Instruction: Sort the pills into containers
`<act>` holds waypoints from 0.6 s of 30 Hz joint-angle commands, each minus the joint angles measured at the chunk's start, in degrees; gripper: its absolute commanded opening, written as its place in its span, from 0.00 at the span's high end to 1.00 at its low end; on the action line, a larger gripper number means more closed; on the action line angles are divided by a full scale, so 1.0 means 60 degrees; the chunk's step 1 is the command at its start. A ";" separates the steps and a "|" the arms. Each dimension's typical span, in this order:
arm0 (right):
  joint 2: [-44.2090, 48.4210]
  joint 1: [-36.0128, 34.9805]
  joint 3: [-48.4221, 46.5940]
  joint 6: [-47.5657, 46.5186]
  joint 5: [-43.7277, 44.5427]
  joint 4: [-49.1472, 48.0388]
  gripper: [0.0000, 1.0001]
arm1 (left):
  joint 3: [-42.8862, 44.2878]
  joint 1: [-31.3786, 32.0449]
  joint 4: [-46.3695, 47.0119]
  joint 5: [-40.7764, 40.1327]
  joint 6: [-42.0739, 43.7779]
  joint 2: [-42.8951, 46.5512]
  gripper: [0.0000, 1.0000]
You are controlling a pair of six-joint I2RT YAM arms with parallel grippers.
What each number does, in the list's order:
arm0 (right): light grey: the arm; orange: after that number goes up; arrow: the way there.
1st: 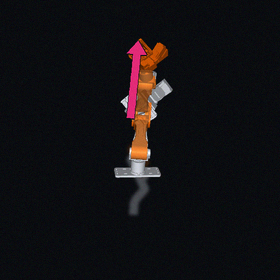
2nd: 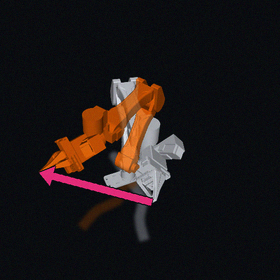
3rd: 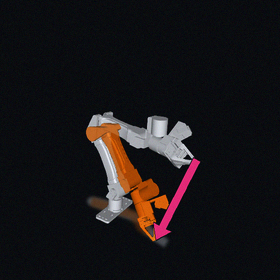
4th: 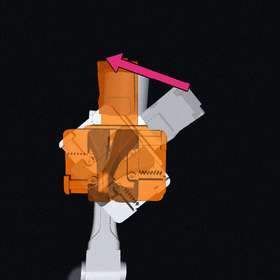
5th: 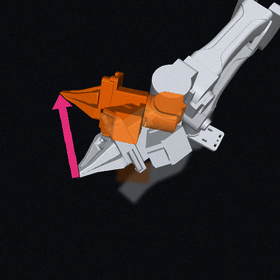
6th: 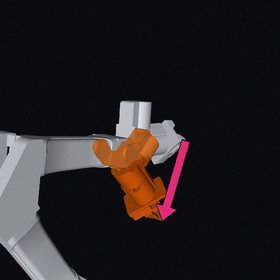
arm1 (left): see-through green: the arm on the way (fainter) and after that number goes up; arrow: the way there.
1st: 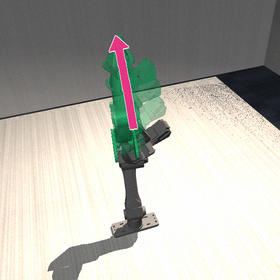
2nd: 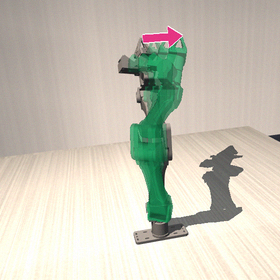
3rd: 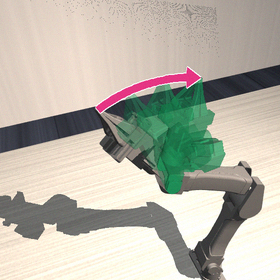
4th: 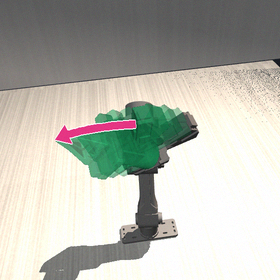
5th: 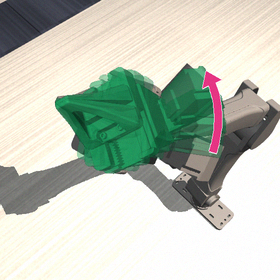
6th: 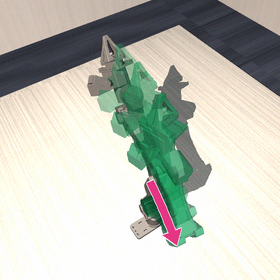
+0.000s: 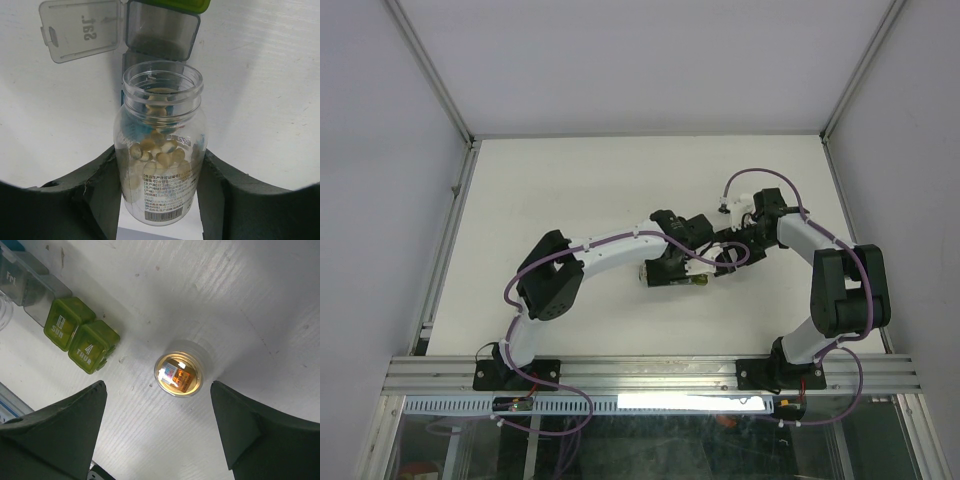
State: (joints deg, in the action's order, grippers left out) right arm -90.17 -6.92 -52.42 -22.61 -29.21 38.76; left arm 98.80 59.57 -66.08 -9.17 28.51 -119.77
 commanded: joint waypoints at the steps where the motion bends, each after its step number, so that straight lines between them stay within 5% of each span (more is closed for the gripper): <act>1: 0.0391 0.0083 -0.0341 -0.0027 -0.0227 -0.0060 0.12 | 0.0504 0.0091 -0.0097 -0.0288 -0.0167 0.0028 1.00; 18: 0.0364 0.0112 -0.0341 -0.0022 -0.0252 -0.0084 0.12 | 0.0146 0.0095 0.0170 -0.0344 0.0005 0.0233 1.00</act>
State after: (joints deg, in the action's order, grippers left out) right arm -90.15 -6.61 -52.42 -22.59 -29.36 38.81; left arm 99.39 60.03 -66.11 -9.63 28.27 -119.90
